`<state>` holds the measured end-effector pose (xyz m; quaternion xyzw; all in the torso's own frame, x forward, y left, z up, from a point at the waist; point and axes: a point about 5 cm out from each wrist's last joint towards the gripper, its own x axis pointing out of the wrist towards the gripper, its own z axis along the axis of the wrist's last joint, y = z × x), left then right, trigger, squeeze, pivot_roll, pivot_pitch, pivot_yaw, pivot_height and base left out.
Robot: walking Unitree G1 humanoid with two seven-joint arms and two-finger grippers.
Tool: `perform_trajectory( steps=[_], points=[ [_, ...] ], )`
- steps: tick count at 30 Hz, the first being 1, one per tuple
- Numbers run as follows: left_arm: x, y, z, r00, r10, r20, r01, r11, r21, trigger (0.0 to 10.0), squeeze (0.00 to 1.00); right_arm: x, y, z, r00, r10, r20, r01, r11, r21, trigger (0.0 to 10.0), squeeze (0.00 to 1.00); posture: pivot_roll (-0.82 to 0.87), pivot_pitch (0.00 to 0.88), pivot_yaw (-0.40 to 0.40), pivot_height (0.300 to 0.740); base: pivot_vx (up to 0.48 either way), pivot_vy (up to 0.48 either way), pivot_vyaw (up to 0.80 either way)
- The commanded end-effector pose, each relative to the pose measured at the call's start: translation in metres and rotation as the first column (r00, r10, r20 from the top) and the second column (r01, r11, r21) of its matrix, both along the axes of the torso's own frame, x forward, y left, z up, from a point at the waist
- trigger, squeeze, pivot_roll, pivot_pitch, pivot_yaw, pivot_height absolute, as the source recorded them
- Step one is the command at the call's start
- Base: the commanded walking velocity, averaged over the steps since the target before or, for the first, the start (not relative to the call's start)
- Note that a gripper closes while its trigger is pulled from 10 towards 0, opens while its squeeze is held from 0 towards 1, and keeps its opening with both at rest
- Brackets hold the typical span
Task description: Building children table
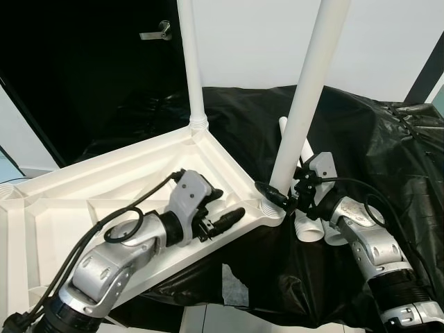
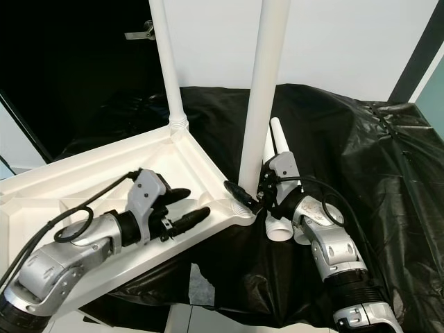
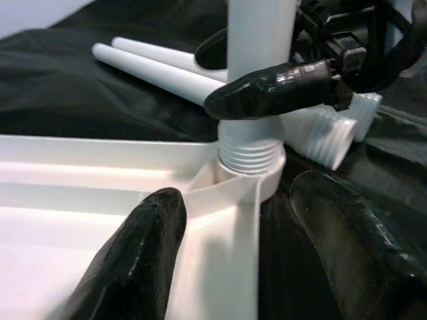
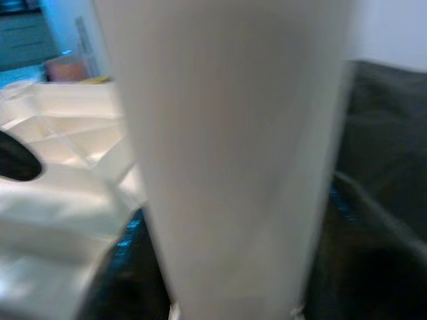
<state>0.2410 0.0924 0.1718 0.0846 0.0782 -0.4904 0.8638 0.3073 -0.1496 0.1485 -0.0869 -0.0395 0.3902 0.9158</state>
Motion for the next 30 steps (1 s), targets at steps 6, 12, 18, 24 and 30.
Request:
perform_trajectory(
  steps=[6,12,18,24,30],
  points=[
    [-0.005,-0.005,-0.005,0.995,-0.093,-0.043,0.093,0.996,-0.01,10.0,0.0,0.003,-0.002,-0.002,1.0,0.018,-0.025,-0.018,1.0,-0.005,0.0,0.0,0.07,0.0,-0.007,0.74,0.0,0.0,0.0],
    [-0.003,-0.006,-0.004,0.996,-0.08,-0.036,0.08,0.997,-0.012,10.0,0.0,0.004,-0.002,-0.007,0.998,-0.008,-0.056,0.009,1.0,0.008,8.0,0.0,0.07,0.0,-0.008,0.74,0.0,0.0,0.0],
    [-0.001,-0.005,-0.002,0.997,-0.073,-0.028,0.072,0.997,-0.008,10.0,0.0,0.004,0.003,-0.012,0.985,-0.162,-0.066,0.163,0.987,0.012,10.0,0.0,0.07,0.0,-0.01,0.74,0.0,0.0,0.0],
    [0.001,-0.003,-0.001,0.998,-0.066,-0.021,0.066,0.998,-0.007,10.0,0.0,0.001,0.01,-0.02,0.934,-0.349,-0.072,0.351,0.936,0.009,10.0,0.0,0.07,0.0,-0.019,0.74,0.0,0.0,0.0],
    [0.002,-0.002,0.0,0.998,-0.062,-0.011,0.062,0.998,-0.007,10.0,0.0,-0.007,0.025,-0.028,0.821,-0.563,-0.094,0.568,0.822,0.039,10.0,0.0,0.07,0.0,-0.02,0.74,0.0,0.0,0.0]
  ],
)
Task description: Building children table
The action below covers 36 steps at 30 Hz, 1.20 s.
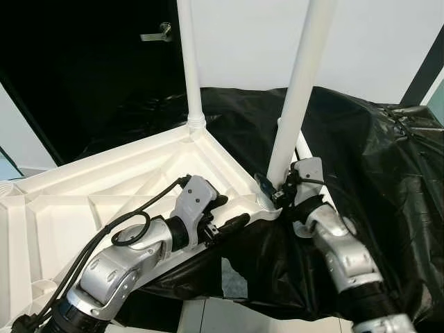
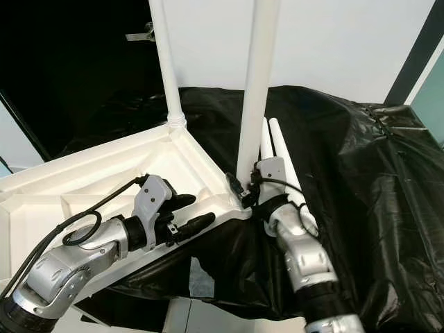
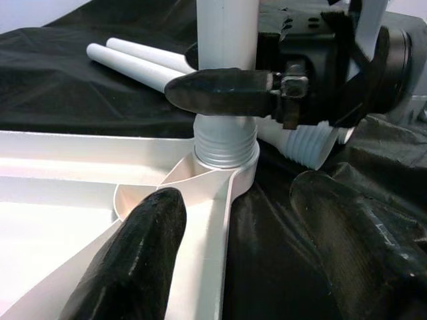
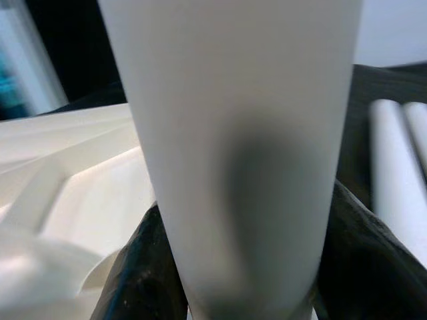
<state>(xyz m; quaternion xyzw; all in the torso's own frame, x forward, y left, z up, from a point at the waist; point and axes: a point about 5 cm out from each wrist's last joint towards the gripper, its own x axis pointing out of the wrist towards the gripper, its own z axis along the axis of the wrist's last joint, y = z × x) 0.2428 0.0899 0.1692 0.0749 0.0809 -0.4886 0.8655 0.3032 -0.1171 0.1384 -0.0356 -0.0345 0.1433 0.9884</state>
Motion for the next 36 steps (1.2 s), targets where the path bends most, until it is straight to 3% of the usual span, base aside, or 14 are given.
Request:
perform_trajectory(
  steps=[1,7,11,12,13,14,15,16,21,23,24,25,31,36],
  points=[
    [0.0,0.001,0.003,0.998,-0.069,0.003,0.069,0.998,0.007,10.0,0.0,-0.005,-0.003,-0.019,0.987,-0.132,-0.086,0.131,0.991,-0.023,10.0,0.0,0.07,0.0,-0.018,0.74,0.0,0.0,0.0],
    [0.002,0.002,0.004,0.998,-0.069,0.009,0.069,0.998,0.012,10.0,0.0,-0.011,0.014,-0.018,0.979,-0.186,-0.081,0.189,0.981,0.037,10.0,0.0,0.08,0.0,-0.012,0.74,0.0,0.0,0.0],
    [0.002,0.003,0.005,0.998,-0.068,0.011,0.068,0.998,0.013,10.0,0.0,-0.012,0.013,-0.013,0.982,-0.179,-0.056,0.183,0.981,0.061,10.0,0.0,0.07,0.0,-0.007,0.74,0.0,0.0,0.0],
    [0.002,0.003,0.005,0.998,-0.068,0.01,0.068,0.998,0.013,10.0,0.0,-0.012,0.012,-0.011,0.982,-0.182,-0.046,0.185,0.98,0.07,10.0,0.58,0.07,0.0,-0.006,0.74,0.0,0.0,0.0],
    [0.002,0.002,0.006,0.998,-0.068,0.012,0.068,0.998,0.013,10.0,0.0,-0.013,0.011,-0.009,0.983,-0.181,-0.037,0.183,0.98,0.079,10.0,0.58,0.07,0.0,-0.005,0.74,0.0,0.0,0.0],
    [0.002,0.002,0.006,0.998,-0.068,0.013,0.068,0.998,0.011,10.0,0.0,-0.013,0.011,-0.006,0.986,-0.167,-0.018,0.168,0.982,0.083,10.0,0.9,0.07,0.0,-0.001,0.74,0.0,0.0,0.0],
    [0.002,0.002,0.006,0.998,-0.068,0.013,0.068,0.998,0.011,10.0,0.0,-0.013,0.011,-0.006,0.986,-0.167,-0.018,0.168,0.982,0.083,10.0,0.9,0.07,0.0,-0.001,0.74,0.0,0.0,0.0],
    [0.003,0.001,0.006,0.998,-0.067,0.015,0.067,0.998,0.01,10.0,0.0,-0.014,0.01,-0.002,0.99,-0.144,0.01,0.143,0.985,0.093,10.0,1.0,0.07,0.0,-0.004,0.74,0.0,0.0,0.0],
    [0.004,0.0,0.007,0.998,-0.062,0.019,0.062,0.998,0.007,10.0,0.0,-0.017,0.007,0.005,0.995,-0.087,0.05,0.081,0.99,0.119,10.0,1.0,0.07,0.0,-0.004,0.74,0.0,0.0,0.0],
    [0.005,0.0,0.008,0.998,-0.055,0.022,0.055,0.998,0.004,10.0,0.0,-0.019,0.001,0.008,0.998,0.012,0.064,-0.02,0.992,0.123,10.0,1.0,0.07,0.0,-0.004,0.74,0.0,0.0,0.0],
    [0.005,0.0,0.008,0.998,-0.054,0.023,0.054,0.999,0.003,10.0,0.0,-0.019,0.0,0.008,0.996,0.066,0.064,-0.073,0.989,0.125,10.0,0.93,0.07,0.0,-0.003,0.74,0.0,0.0,0.0],
    [0.006,0.0,0.008,0.998,-0.053,0.024,0.053,0.999,0.002,10.0,0.0,-0.019,-0.002,0.01,0.991,0.114,0.071,-0.122,0.986,0.114,10.0,0.0,0.07,0.0,-0.002,0.74,0.0,0.0,0.0],
    [0.005,0.0,0.009,0.998,-0.059,0.022,0.059,0.998,0.0,10.0,0.0,-0.018,-0.004,0.01,0.958,0.283,0.052,-0.287,0.955,0.081,10.0,0.0,0.07,0.0,0.002,0.74,0.0,0.0,0.0],
    [0.005,-0.002,0.008,0.998,-0.064,0.023,0.064,0.998,-0.004,10.0,0.0,0.001,-0.012,0.01,0.908,0.419,0.008,-0.419,0.908,-0.009,10.0,0.0,0.08,0.0,0.007,0.74,0.0,0.0,0.0]
  ],
)
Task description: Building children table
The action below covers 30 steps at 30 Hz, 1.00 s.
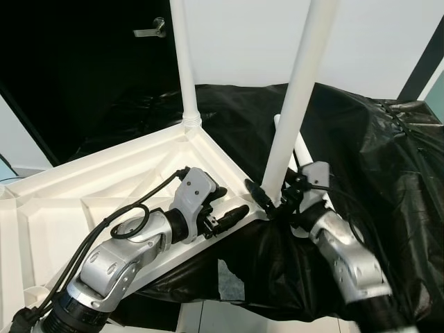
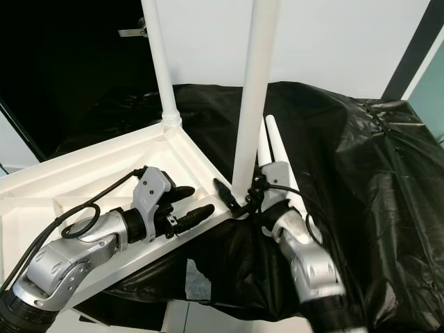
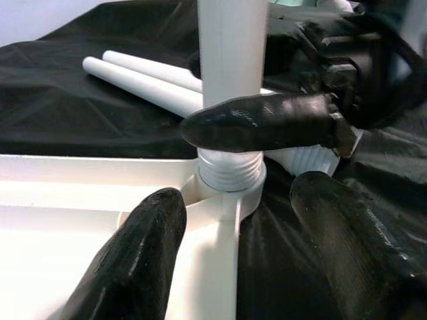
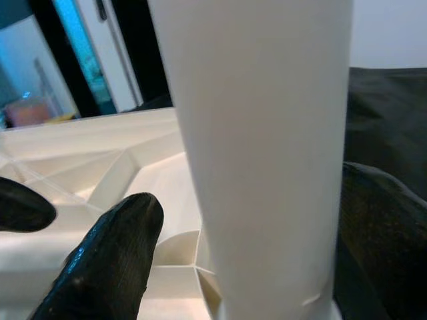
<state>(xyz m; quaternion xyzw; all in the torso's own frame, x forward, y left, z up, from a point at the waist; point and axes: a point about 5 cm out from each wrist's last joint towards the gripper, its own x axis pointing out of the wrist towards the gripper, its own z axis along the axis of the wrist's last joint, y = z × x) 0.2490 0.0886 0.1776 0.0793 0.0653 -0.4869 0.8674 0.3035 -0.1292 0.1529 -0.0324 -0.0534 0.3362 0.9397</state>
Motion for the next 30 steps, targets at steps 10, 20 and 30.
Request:
perform_trajectory(
  steps=[10,20,30],
  points=[
    [0.002,-0.008,-0.007,0.998,-0.064,-0.013,0.064,0.998,-0.002,10.0,0.0,0.017,-0.006,-0.005,0.991,0.132,-0.03,-0.135,0.985,-0.111,0.0,0.0,0.08,0.0,0.011,0.74,0.0,0.0,0.0],
    [0.007,-0.012,-0.006,0.998,-0.057,0.001,0.057,0.998,-0.005,10.0,0.0,0.02,-0.012,-0.011,0.997,0.034,-0.076,-0.041,0.995,-0.096,10.0,0.0,0.07,0.0,0.012,0.74,0.0,0.0,0.0],
    [0.01,-0.012,-0.005,0.999,-0.05,0.018,0.05,0.999,-0.006,10.0,0.0,0.017,-0.003,-0.02,0.975,-0.211,-0.074,0.204,0.975,-0.087,10.0,0.0,0.07,0.0,0.008,0.74,0.0,0.0,0.0]
  ],
)
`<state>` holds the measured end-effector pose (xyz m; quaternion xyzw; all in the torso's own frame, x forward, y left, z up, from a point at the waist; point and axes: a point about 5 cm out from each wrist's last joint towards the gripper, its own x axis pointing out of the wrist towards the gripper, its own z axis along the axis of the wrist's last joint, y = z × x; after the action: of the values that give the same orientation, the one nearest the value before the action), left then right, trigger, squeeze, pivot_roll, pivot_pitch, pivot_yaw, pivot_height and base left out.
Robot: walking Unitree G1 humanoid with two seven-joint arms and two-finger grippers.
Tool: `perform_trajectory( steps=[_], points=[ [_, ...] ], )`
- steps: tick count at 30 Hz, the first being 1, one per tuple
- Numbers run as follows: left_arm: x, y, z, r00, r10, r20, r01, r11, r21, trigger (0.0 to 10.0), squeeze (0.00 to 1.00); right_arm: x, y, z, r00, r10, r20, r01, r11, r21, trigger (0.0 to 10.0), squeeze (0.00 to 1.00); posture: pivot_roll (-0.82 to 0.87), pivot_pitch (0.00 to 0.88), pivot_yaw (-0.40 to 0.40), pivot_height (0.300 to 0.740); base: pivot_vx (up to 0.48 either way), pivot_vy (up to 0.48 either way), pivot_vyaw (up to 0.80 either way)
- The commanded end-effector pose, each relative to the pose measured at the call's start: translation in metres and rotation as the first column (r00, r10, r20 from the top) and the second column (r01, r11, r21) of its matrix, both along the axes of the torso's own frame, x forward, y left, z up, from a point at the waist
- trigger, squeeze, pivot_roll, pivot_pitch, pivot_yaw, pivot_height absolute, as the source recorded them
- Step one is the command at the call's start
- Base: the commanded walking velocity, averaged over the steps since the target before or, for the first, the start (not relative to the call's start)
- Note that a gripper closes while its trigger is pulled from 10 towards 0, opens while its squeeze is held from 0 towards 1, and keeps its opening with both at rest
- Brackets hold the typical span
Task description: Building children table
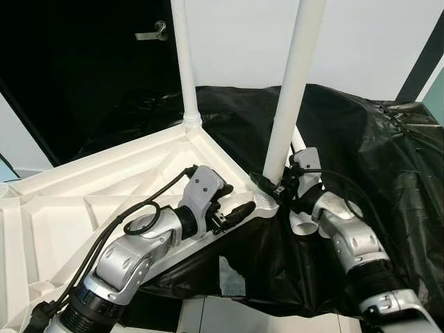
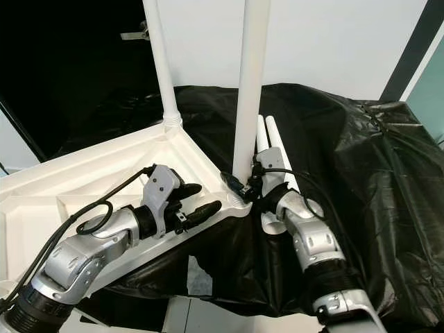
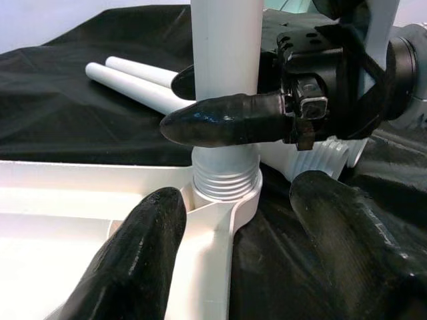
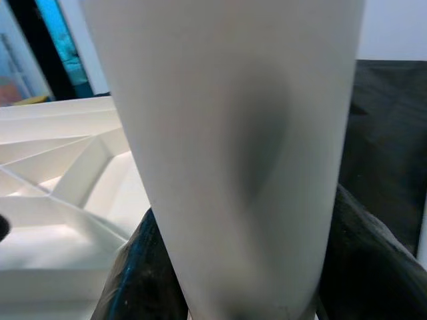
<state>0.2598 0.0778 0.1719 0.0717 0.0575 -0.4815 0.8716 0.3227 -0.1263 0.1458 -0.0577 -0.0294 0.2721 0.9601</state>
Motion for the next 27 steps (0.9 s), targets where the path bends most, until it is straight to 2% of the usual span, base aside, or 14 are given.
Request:
perform_trajectory(
  steps=[1,2,3,5,10,13,16,19,20,21,22,25,27],
  points=[
    [-0.001,-0.001,0.001,0.998,-0.063,0.011,0.063,0.998,0.015,10.0,0.0,-0.002,-0.006,-0.013,0.996,-0.072,-0.056,0.071,0.997,-0.023,10.0,0.0,0.07,0.0,0.008,0.74,0.0,0.0,0.0],
    [0.0,-0.001,0.0,0.998,-0.062,0.014,0.061,0.998,0.02,10.0,0.0,-0.003,-0.004,-0.015,0.991,-0.119,-0.066,0.119,0.993,-0.008,10.0,0.0,0.07,0.0,0.008,0.74,0.0,0.0,0.0],
    [0.0,-0.001,0.0,0.998,-0.062,0.014,0.061,0.998,0.02,10.0,0.0,-0.003,-0.004,-0.015,0.991,-0.119,-0.066,0.119,0.993,-0.008,10.0,0.0,0.07,0.0,0.008,0.74,0.0,0.0,0.0],
    [0.0,0.0,-0.001,0.998,-0.058,0.015,0.058,0.998,0.027,10.0,0.0,-0.008,0.001,-0.019,0.973,-0.219,-0.075,0.22,0.975,0.011,10.0,0.0,0.07,0.0,0.01,0.74,0.0,0.0,0.0],
    [-0.001,0.001,-0.001,0.998,-0.057,0.013,0.056,0.998,0.027,10.0,0.0,-0.015,0.007,-0.02,0.943,-0.323,-0.078,0.327,0.944,0.043,10.0,0.0,0.07,0.0,0.01,0.74,0.0,0.0,0.0],
    [-0.001,0.003,0.0,0.998,-0.055,0.017,0.054,0.998,0.032,10.0,0.0,-0.019,0.008,-0.02,0.897,-0.433,-0.087,0.439,0.896,0.066,10.0,0.0,0.07,0.0,0.004,0.74,0.0,0.0,0.0],
    [0.0,0.003,0.0,0.998,-0.051,0.019,0.051,0.998,0.03,10.0,0.0,-0.021,0.008,-0.019,0.872,-0.48,-0.094,0.487,0.87,0.08,10.0,0.0,0.07,0.0,0.005,0.74,0.0,0.0,0.0],
    [0.001,0.002,0.001,0.999,-0.049,0.021,0.049,0.998,0.028,10.0,0.0,-0.022,0.008,-0.017,0.864,-0.495,-0.09,0.502,0.86,0.094,10.0,0.0,0.07,0.0,0.007,0.74,0.0,0.0,0.0],
    [0.001,0.002,0.001,0.999,-0.049,0.021,0.048,0.998,0.027,10.0,0.0,-0.024,0.009,-0.016,0.863,-0.496,-0.093,0.504,0.856,0.111,10.0,0.08,0.07,0.0,0.012,0.74,0.0,0.0,0.0],
    [0.001,0.002,0.001,0.999,-0.049,0.021,0.048,0.998,0.026,10.0,0.0,-0.025,0.01,-0.014,0.867,-0.491,-0.089,0.499,0.857,0.128,10.0,1.0,0.07,0.0,0.013,0.74,0.0,0.0,0.0],
    [0.001,0.001,0.001,0.998,-0.053,0.02,0.052,0.998,0.026,10.0,0.0,-0.025,0.01,-0.011,0.884,-0.461,-0.078,0.468,0.872,0.145,10.0,1.0,0.06,0.0,0.016,0.74,0.0,0.0,0.0],
    [0.0,0.0,0.0,0.998,-0.057,0.019,0.056,0.998,0.026,10.0,0.0,-0.026,0.009,-0.008,0.898,-0.435,-0.06,0.439,0.886,0.149,10.0,1.0,0.06,0.0,0.018,0.74,0.0,0.0,0.0],
    [0.0,-0.002,0.0,0.998,-0.064,0.018,0.064,0.998,0.026,10.0,0.0,-0.027,0.008,-0.004,0.929,-0.37,-0.028,0.37,0.917,0.152,10.0,1.0,0.06,0.0,0.018,0.74,0.0,0.0,0.0]
  ],
)
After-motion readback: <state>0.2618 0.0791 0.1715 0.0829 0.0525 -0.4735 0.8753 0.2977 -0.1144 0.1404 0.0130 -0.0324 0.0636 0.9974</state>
